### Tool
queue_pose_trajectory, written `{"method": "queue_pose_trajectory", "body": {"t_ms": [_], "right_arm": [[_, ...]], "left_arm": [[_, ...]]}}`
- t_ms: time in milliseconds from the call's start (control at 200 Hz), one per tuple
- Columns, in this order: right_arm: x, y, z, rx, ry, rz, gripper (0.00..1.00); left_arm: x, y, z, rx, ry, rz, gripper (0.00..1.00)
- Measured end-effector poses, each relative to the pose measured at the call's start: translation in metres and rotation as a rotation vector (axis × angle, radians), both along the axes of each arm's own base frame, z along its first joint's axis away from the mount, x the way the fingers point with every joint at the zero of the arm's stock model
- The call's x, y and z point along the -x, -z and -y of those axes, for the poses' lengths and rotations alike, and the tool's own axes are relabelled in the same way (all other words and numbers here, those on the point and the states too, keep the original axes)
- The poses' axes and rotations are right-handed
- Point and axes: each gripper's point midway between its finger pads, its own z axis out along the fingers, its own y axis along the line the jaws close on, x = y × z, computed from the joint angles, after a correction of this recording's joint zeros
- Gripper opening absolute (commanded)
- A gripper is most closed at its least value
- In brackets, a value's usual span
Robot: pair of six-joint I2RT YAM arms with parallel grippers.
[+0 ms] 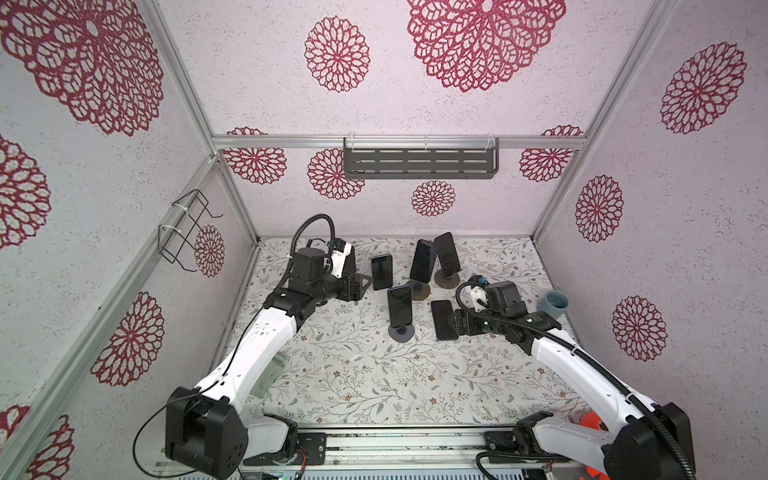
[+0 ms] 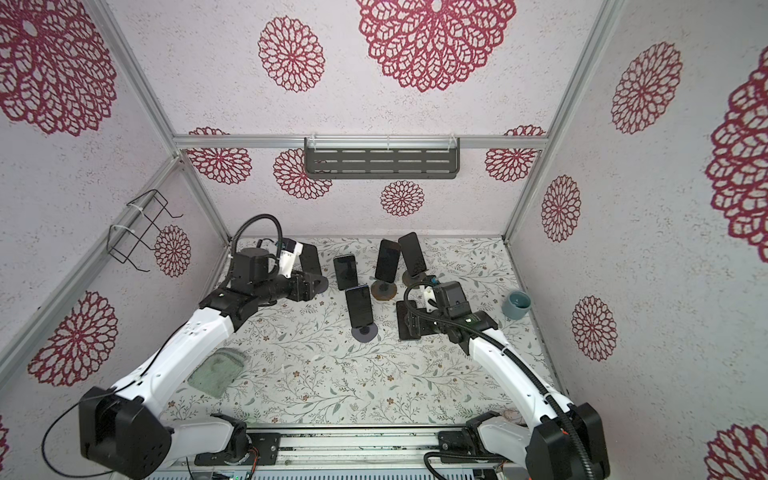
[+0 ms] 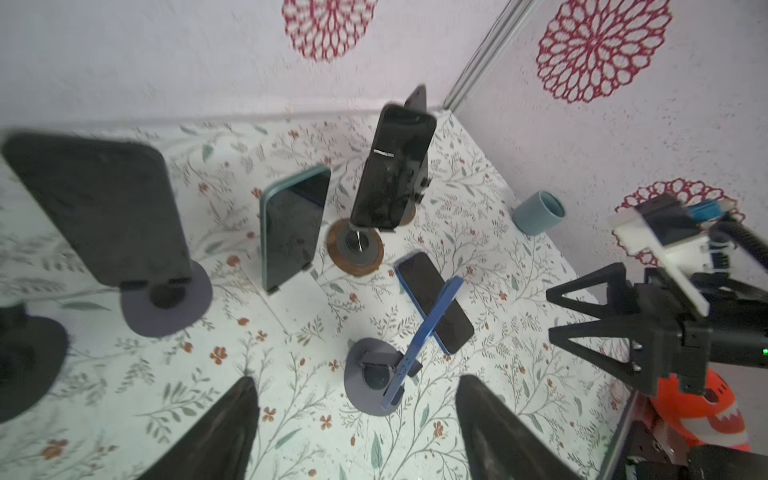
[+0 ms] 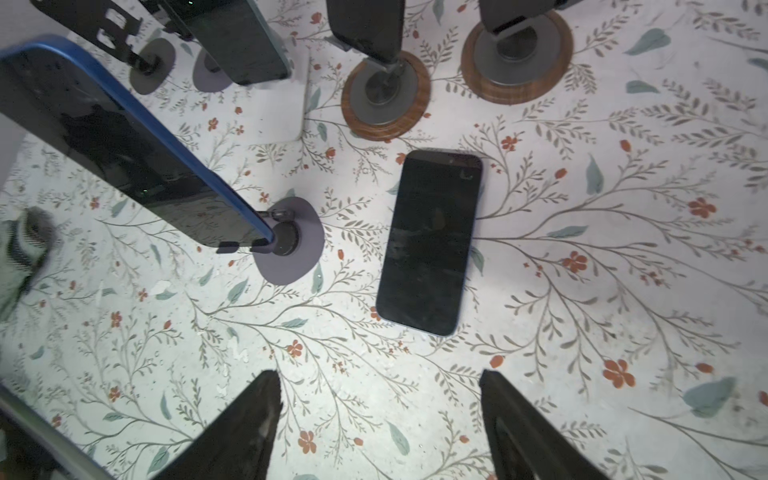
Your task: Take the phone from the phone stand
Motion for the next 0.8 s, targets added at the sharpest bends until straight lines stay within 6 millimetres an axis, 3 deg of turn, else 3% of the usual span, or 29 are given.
{"method": "queue_pose_trajectory", "body": {"t_ms": [55, 120, 160, 210, 315, 470, 801], "right_arm": [[0.001, -0.004, -0.014, 0.006, -0.030, 0.042, 0.77], [0.007, -0.014, -0.046, -0.001, -0.107, 0.121, 0.78], [0.010, -0.020, -0.064, -0.013, -0.142, 0.166, 0.79], [0.012, -0.027, -0.087, -0.034, -0.172, 0.222, 0.89], [0.005, -0.031, -0.113, -0.025, -0.163, 0.316, 0.99], [-0.002, -0.020, -0.127, 0.004, -0.123, 0.385, 0.99], [-0.026, -0.007, -0.140, -0.046, -0.027, 0.433, 0.99]], "left_arm": [[0.002, 0.014, 0.003, 0.016, 0.009, -0.036, 0.84], [0.004, 0.018, 0.004, 0.034, 0.000, -0.046, 0.85], [0.003, 0.016, 0.001, 0.048, -0.019, -0.038, 0.85], [0.002, 0.010, -0.003, 0.070, -0.049, -0.026, 0.86], [-0.001, -0.004, -0.024, 0.115, -0.139, -0.011, 0.87], [0.005, -0.013, -0.050, 0.146, -0.240, 0.010, 0.88], [0.012, -0.001, -0.057, 0.175, -0.281, -0.015, 0.90]]}}
